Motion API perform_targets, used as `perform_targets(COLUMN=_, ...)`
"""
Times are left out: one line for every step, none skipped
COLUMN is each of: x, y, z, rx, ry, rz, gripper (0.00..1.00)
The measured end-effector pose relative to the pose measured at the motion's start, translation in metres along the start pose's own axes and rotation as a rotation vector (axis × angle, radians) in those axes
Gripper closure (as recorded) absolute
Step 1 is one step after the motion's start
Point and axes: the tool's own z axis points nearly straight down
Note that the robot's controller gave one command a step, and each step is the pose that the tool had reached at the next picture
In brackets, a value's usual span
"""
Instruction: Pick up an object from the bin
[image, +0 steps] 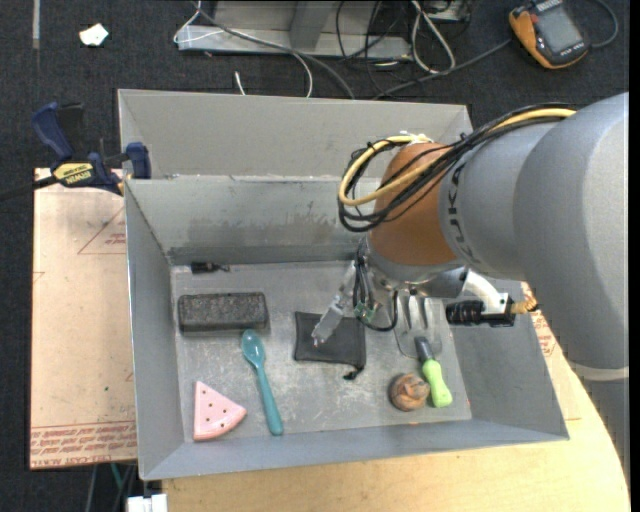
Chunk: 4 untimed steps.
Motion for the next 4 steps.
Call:
perform_targets(x=-0.003, y=0.013, z=-0.027, rx=0.001, ry=0.002, rz=0.045, gripper=0.00)
perform_targets(x=0.005, y=-0.004, z=-0.003, rx=0.001, ry=0.000, rz=-0.044, gripper=0.00)
perform_targets(x=0.018, y=0.008, z=-0.010, rx=-0.003, ry=-0.002, rz=0.084, gripper=0.00)
perform_targets(x=0.008, y=-0.009, z=-0.006, rx=0.000, ry=0.000, rz=-0.065, gripper=0.00)
